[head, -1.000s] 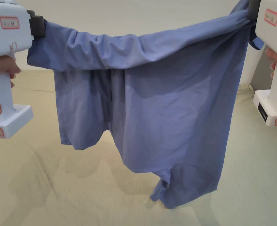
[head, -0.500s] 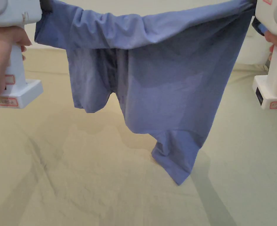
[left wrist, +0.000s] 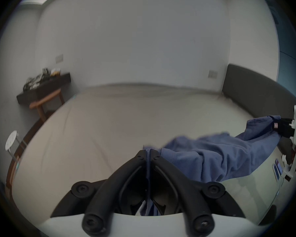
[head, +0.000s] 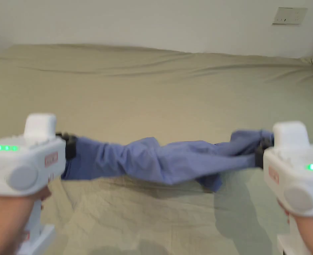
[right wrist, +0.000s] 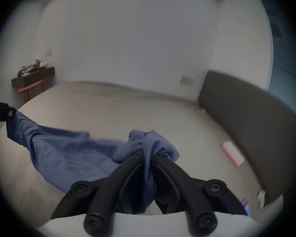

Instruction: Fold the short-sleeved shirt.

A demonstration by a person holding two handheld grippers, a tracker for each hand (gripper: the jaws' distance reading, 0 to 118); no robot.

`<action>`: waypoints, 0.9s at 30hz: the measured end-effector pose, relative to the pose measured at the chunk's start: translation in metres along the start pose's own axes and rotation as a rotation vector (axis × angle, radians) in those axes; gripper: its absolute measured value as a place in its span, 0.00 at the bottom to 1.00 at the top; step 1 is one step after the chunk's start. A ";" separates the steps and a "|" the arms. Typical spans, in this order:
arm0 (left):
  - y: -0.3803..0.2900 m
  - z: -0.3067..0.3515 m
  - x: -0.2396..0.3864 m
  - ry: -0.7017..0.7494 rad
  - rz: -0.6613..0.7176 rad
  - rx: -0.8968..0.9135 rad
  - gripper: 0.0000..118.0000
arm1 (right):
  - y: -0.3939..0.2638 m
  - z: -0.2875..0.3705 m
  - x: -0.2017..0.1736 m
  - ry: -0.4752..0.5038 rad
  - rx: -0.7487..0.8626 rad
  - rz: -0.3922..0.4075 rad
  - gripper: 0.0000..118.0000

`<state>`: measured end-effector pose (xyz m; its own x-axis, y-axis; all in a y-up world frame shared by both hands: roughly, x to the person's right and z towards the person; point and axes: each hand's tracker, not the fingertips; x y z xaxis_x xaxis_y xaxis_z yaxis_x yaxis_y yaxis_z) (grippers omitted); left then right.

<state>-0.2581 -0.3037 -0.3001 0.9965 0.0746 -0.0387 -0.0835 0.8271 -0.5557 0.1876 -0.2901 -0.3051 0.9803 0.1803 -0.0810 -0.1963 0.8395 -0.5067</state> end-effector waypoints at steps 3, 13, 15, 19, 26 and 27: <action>-0.073 0.019 0.001 -0.008 0.001 -0.123 0.00 | -0.072 0.027 -0.008 0.032 -0.144 -0.070 0.03; -0.218 0.101 0.004 0.005 -0.027 -0.354 0.00 | -0.207 0.083 -0.006 0.091 -0.502 -0.220 0.03; -0.222 0.114 0.004 0.014 -0.033 -0.354 0.00 | -0.209 0.098 0.000 0.098 -0.516 -0.288 0.03; -0.222 0.135 0.004 0.029 -0.029 -0.355 0.00 | -0.214 0.120 0.009 0.112 -0.543 -0.360 0.03; -0.237 0.151 -0.005 0.037 -0.037 -0.409 0.00 | -0.232 0.139 -0.001 0.140 -0.572 -0.344 0.03; -0.238 0.149 -0.006 0.034 -0.028 -0.425 0.01 | -0.232 0.137 0.002 0.153 -0.553 -0.361 0.08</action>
<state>-0.2455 -0.4182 -0.0438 0.9986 0.0312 -0.0421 -0.0522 0.5249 -0.8495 0.2316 -0.4141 -0.0699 0.9824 -0.1707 0.0762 0.1452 0.4402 -0.8861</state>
